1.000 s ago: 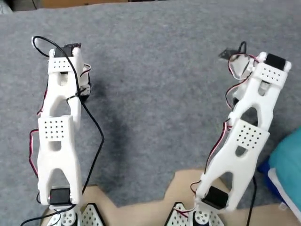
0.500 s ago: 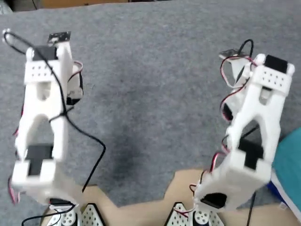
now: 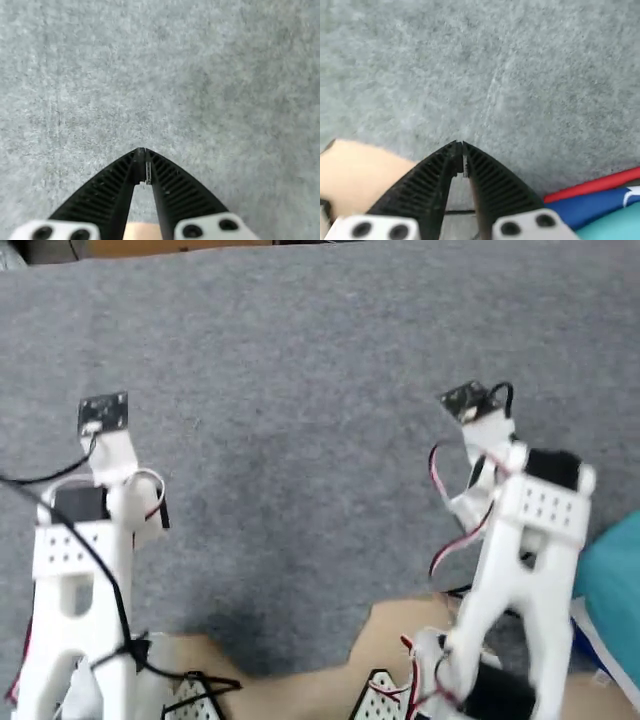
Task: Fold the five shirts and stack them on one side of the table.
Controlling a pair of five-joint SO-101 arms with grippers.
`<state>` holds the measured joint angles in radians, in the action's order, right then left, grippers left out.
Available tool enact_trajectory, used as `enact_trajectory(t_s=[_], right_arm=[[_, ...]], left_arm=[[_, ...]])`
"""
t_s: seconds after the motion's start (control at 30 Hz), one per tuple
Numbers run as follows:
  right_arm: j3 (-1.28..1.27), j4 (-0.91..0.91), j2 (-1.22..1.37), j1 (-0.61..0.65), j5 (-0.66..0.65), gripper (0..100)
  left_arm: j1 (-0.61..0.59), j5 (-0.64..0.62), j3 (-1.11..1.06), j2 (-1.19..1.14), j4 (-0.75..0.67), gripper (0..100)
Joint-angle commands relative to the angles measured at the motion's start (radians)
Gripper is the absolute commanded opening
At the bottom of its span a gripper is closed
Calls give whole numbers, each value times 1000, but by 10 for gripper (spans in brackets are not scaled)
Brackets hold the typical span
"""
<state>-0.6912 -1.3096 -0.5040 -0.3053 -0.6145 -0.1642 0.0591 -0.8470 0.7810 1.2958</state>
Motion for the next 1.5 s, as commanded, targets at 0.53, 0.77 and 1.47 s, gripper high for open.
enact_trajectory(t_s=[0.53,0.77,1.47], right_arm=[[-641,371,-489,15,153,5],[-857,405,-651,7,149,5],[-1004,38,-1303,13,147,6]], left_arm=[[-17,6,-493,503,-170,19],[-15,5,-658,710,-170,19],[-12,0,-844,1029,-190,19]])
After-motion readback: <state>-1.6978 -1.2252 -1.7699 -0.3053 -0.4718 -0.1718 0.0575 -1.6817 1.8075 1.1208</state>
